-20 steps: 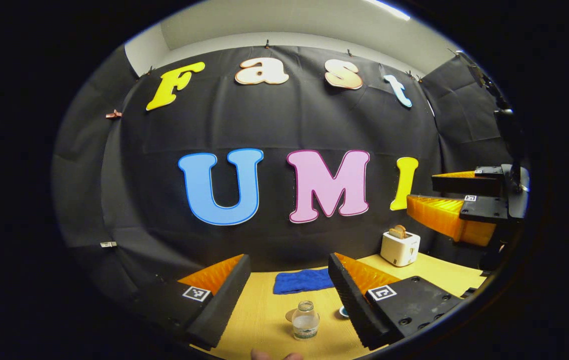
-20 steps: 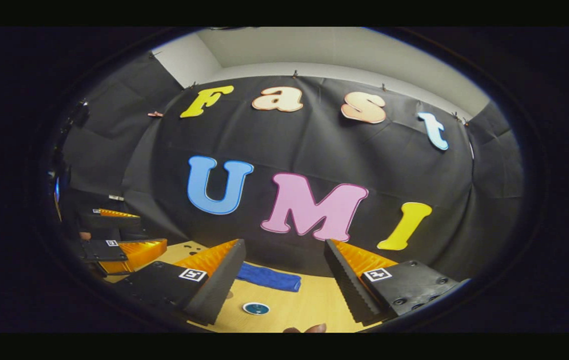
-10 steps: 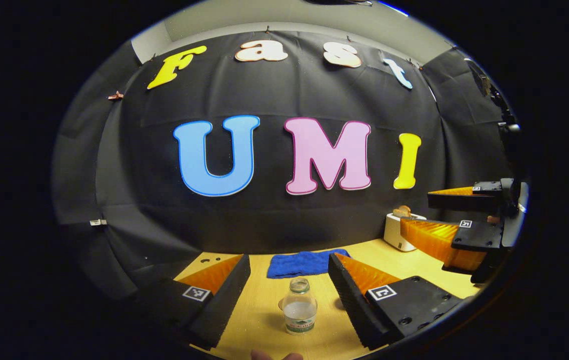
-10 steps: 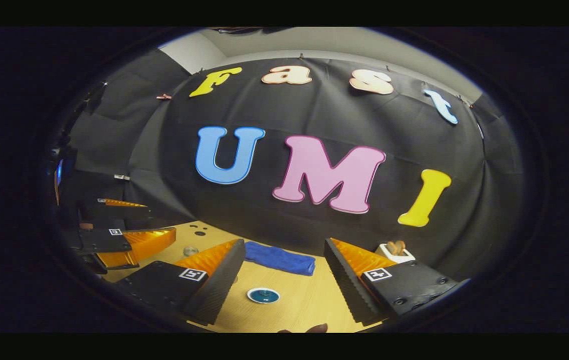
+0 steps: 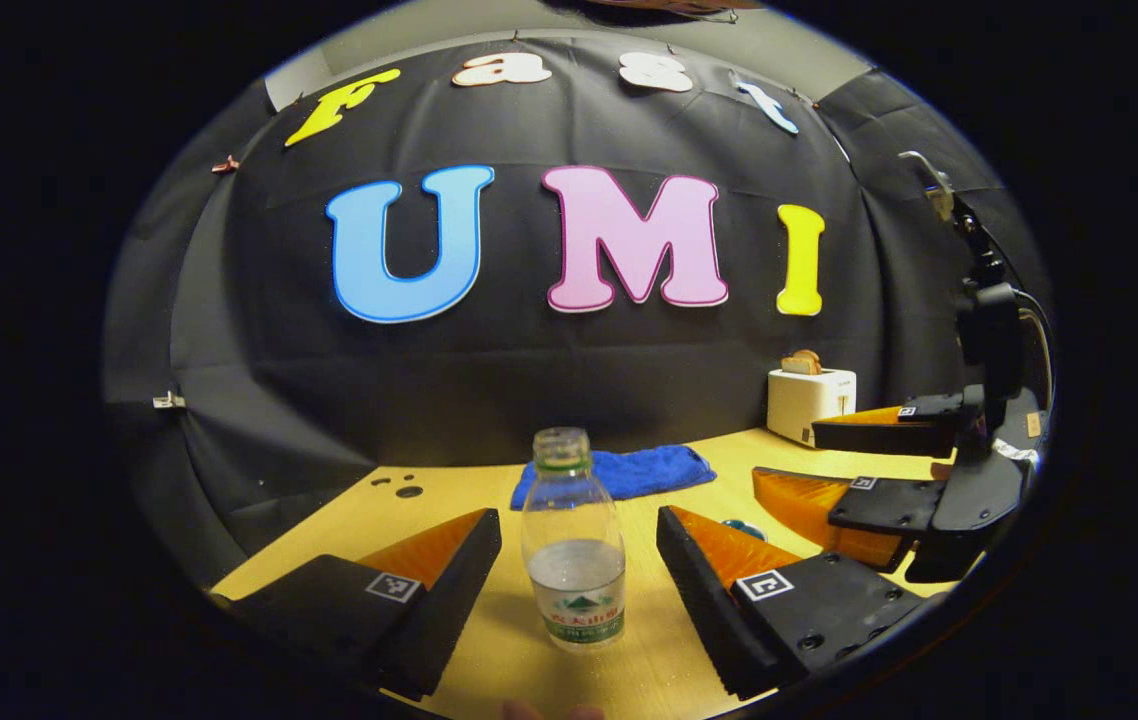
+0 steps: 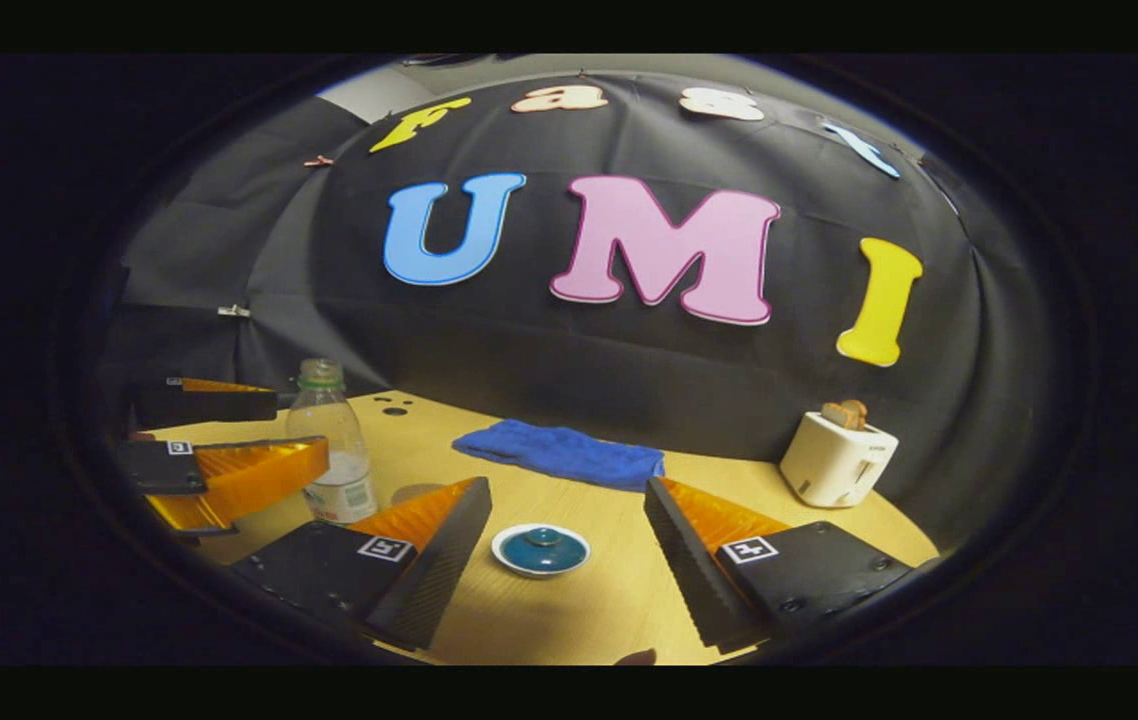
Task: Open the teacup lid with one hand, grasp the water bottle and pour water into the teacup with the other hand; after pouring, place the water bottle on the coaster and then close the teacup lid.
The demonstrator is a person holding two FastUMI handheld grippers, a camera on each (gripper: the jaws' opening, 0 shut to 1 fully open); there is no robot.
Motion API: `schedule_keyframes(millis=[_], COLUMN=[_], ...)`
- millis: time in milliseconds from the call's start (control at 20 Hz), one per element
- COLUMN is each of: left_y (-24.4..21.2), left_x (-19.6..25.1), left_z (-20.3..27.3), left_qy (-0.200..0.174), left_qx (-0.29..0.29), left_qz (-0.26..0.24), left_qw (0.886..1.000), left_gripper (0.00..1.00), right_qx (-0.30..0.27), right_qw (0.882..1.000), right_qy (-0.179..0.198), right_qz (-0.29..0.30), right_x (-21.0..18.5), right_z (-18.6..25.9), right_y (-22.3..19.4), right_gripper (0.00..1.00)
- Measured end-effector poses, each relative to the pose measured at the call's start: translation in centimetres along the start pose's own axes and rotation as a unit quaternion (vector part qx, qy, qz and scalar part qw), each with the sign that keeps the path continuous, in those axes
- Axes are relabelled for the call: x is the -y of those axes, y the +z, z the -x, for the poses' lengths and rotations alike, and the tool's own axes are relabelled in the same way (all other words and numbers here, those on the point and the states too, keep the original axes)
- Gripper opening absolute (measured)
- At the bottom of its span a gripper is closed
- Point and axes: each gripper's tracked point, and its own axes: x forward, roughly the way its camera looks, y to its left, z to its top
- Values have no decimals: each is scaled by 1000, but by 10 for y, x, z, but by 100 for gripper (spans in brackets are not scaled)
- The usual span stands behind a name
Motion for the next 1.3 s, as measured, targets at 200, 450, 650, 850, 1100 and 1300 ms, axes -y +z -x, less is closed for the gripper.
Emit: schedule_keyframes(millis=[200, 450, 650, 850, 1100, 1300], left_y=[-25, -36, -41, -48, -52, -52], left_x=[1, 3, 4, 6, 6, 6], left_z=[-8, -17, -20, -26, -32, -35], left_qy=[2, 2, -1, 0, 3, 6], left_qx=[-15, -21, -24, -31, -31, -30], left_qz=[12, 24, 21, 27, 22, 18], left_qw=[1000, 999, 999, 999, 999, 999], left_gripper=[99, 98, 99, 98, 98, 99], right_qx=[-11, -43, -81, -80, -72, -54], right_qw=[1000, 999, 996, 996, 996, 997], right_qy=[8, 15, 27, 32, 49, 47], right_qz=[1, -17, -24, -25, -34, -35], right_x=[-5, -7, -11, -14, -16, -11], right_z=[-23, -42, -52, -53, -54, -54], right_y=[-23, -49, -72, -71, -69, -57], right_gripper=[93, 72, 72, 56, 31, 31])
